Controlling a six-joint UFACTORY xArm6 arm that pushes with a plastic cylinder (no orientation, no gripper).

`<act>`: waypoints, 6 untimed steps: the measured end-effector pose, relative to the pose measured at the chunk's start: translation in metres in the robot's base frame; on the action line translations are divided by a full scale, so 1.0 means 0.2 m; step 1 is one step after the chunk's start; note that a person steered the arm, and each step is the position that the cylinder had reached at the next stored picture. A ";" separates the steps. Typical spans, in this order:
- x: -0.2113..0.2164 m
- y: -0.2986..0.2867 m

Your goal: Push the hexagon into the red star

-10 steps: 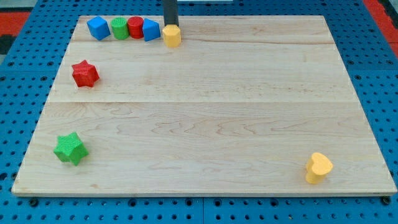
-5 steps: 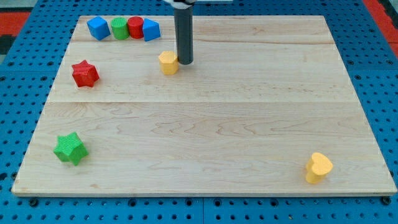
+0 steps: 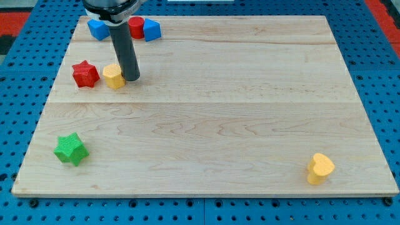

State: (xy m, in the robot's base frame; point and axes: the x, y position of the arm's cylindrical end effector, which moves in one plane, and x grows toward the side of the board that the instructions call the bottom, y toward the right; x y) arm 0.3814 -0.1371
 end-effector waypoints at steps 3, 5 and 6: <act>0.01 -0.08; 0.02 -0.14; 0.02 -0.17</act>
